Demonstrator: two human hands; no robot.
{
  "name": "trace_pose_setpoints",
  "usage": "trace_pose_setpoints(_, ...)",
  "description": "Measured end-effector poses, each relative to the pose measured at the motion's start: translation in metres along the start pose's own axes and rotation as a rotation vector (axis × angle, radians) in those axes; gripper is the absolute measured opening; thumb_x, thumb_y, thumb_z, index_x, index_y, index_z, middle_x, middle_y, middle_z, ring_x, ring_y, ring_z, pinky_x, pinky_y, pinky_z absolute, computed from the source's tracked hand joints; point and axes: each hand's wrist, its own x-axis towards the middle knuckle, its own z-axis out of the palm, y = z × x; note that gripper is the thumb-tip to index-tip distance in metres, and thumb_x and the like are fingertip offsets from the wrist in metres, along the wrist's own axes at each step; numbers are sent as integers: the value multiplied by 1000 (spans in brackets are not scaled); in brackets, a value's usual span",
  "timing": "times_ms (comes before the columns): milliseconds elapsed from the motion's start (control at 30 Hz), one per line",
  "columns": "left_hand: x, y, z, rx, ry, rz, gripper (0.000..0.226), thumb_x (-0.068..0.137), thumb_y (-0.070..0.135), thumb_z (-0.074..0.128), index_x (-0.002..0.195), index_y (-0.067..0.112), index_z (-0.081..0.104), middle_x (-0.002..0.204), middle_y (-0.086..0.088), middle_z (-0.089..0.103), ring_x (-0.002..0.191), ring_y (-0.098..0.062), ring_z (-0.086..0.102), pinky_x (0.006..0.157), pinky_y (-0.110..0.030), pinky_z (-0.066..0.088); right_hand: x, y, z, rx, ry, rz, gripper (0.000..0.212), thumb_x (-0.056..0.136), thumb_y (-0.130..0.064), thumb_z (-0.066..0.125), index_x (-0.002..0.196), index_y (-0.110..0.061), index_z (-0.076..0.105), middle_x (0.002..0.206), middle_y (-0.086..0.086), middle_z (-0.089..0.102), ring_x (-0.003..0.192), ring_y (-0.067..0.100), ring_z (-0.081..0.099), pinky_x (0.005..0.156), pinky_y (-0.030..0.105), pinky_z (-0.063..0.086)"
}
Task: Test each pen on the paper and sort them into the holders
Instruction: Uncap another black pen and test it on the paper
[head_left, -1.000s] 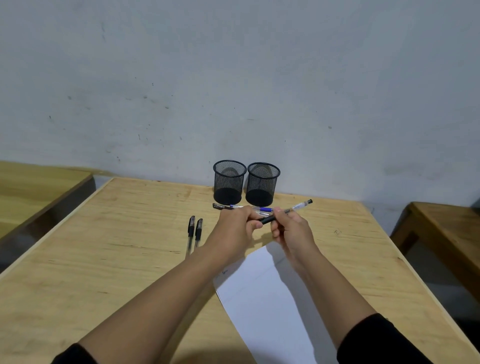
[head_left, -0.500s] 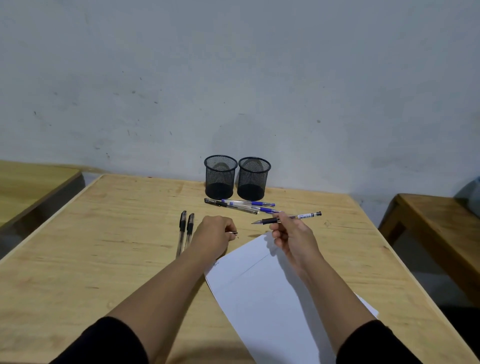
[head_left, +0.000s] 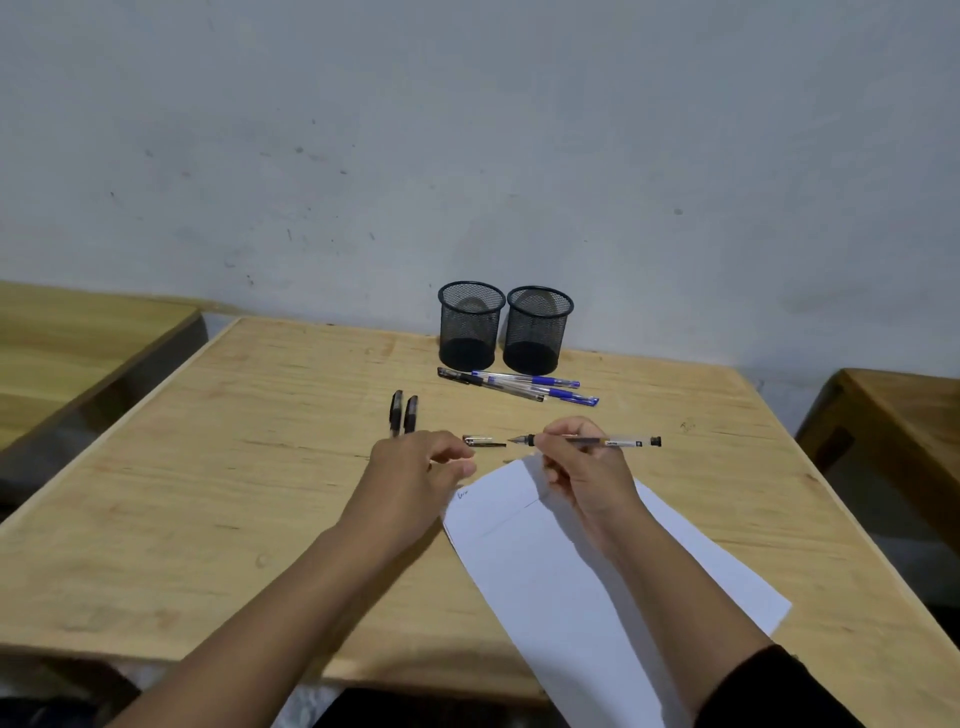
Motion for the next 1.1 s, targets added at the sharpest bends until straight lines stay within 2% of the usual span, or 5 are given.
trace_pose_setpoints(233, -32, -29, 23, 170, 48, 93, 14, 79, 23, 69, 91, 17, 71, 94, 2, 69, 94, -15, 58, 78, -18, 34, -10, 10, 23, -43, -76, 62, 9, 89, -3, 54, 87, -4, 62, 57, 7, 55, 37, 8, 43, 38, 16, 31)
trace_pose_setpoints(300, -34, -33, 27, 160, 88, 112, 14, 79, 23, 69, 91, 15, 71, 93, 1, 69, 93, -16, 58, 79, -19, 34, -11, 17, 24, -181, -69, 17, 11, 86, -2, 53, 84, -3, 64, 53, 7, 55, 39, 12, 44, 40, 19, 34)
trace_pose_setpoints(467, -33, -36, 29, 149, 113, 133, 15, 80, 23, 69, 92, 14, 71, 94, 1, 69, 92, -15, 57, 79, -18, 34, -9, 32, 24, -602, -50, -130, 21, 84, -17, 49, 64, -12, 54, 45, -4, 56, 47, 9, 49, 57, 26, 41)
trace_pose_setpoints(800, -33, -38, 32, 154, 136, 151, 18, 83, 26, 65, 97, 16, 69, 97, 3, 67, 90, -7, 51, 79, -16, 32, -9, 39, 24, -689, -61, -219, 19, 83, -13, 51, 67, -7, 58, 67, 10, 63, 63, 16, 56, 59, 28, 44)
trace_pose_setpoints(1100, -34, -39, 31, 160, 131, 161, 17, 84, 27, 63, 97, 16, 68, 96, 3, 66, 87, -5, 47, 75, -15, 31, -9, 39, 25, -713, -71, -243, 13, 83, -13, 51, 71, -11, 56, 61, 2, 58, 59, 12, 50, 54, 18, 40)
